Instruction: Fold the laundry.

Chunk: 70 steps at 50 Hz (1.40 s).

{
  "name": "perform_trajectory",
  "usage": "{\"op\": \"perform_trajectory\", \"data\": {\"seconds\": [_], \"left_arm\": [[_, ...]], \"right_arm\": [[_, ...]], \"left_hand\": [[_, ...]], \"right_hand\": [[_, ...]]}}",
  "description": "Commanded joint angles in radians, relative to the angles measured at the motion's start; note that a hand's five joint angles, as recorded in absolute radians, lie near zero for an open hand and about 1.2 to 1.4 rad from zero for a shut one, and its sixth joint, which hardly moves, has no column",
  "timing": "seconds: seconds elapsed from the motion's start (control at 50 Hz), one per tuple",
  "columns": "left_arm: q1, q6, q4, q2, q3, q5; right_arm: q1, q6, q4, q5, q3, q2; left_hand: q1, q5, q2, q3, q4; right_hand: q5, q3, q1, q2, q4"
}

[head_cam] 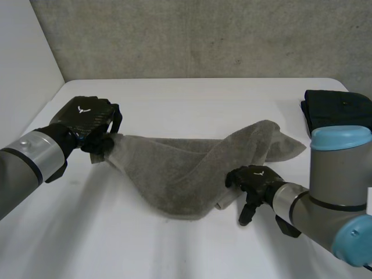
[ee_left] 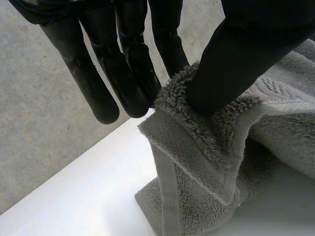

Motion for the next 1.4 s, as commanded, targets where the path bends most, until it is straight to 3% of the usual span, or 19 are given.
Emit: {"op": "perform_trajectory", "data": {"seconds": [0.02,0.34,0.46,0.54,0.7,0.76,0.86,0.92,1.0,1.14,1.28,1.4], "left_arm": [[-0.001,0.004,0.003,-0.020,0.000,-0.001],[0.001,0.004,0.008,-0.027,0.001,-0.001],[-0.001,0.004,0.009,-0.028,0.001,-0.001],[0.001,0.004,0.008,-0.027,0.001,-0.002],[0.010,0.004,0.003,-0.014,0.014,-0.008],[0.016,0.004,0.002,0.008,0.023,-0.022],[0.038,0.003,-0.006,0.102,0.037,-0.056],[0.041,-0.006,-0.006,0.142,0.041,-0.062],[0.041,-0.028,-0.017,0.202,0.040,-0.064],[0.036,-0.072,-0.060,0.248,0.032,-0.064],[0.025,-0.066,-0.050,0.096,0.043,-0.073],[-0.016,-0.042,-0.024,-0.184,0.226,-0.183]], "right_arm": [[0.031,-0.010,-0.018,0.044,-0.079,0.072],[0.075,-0.006,-0.018,0.058,-0.203,0.166],[0.103,0.000,-0.020,0.061,-0.254,0.189],[0.103,0.000,-0.021,0.059,-0.277,0.196],[0.089,-0.023,-0.011,0.092,-0.309,0.147],[0.054,-0.091,0.064,0.081,-0.315,0.039],[-0.097,-0.408,0.321,0.060,-0.375,-0.178],[-0.147,-0.525,0.414,0.075,-0.458,-0.244],[-0.161,-0.559,0.503,0.104,-0.557,-0.259],[-0.159,-0.598,0.620,0.072,-0.576,-0.269],[-0.156,-0.645,0.601,0.087,-0.529,-0.158],[-0.153,-0.665,0.478,0.176,-0.600,0.013]], "left_hand": [[0.269,0.249,0.200,0.207,0.196],[0.269,0.249,0.200,0.207,0.196],[0.269,0.249,0.200,0.207,0.196],[0.269,0.249,0.200,0.207,0.196],[0.269,0.249,0.200,0.207,0.196],[0.269,0.249,0.200,0.207,0.196],[0.269,0.249,0.200,0.207,0.196],[0.269,0.249,0.200,0.207,0.196],[0.269,0.249,0.200,0.207,0.196],[0.269,0.249,0.200,0.207,0.196],[0.269,0.249,0.200,0.207,0.196],[0.269,0.249,0.200,0.207,0.196]], "right_hand": [[0.144,0.129,0.190,0.130,0.124],[0.267,0.252,0.313,0.253,0.247],[0.522,0.507,0.568,0.508,0.502],[0.976,0.961,1.022,0.962,0.956],[0.976,0.962,1.022,0.962,0.957],[0.976,0.962,1.022,0.962,0.957],[0.976,0.962,1.022,0.962,0.957],[0.976,0.962,1.022,0.962,0.957],[0.976,0.962,1.022,0.962,0.957],[0.976,0.962,1.022,0.962,0.957],[0.976,0.962,1.022,0.962,0.957],[0.976,0.962,1.022,0.962,0.957]]}}
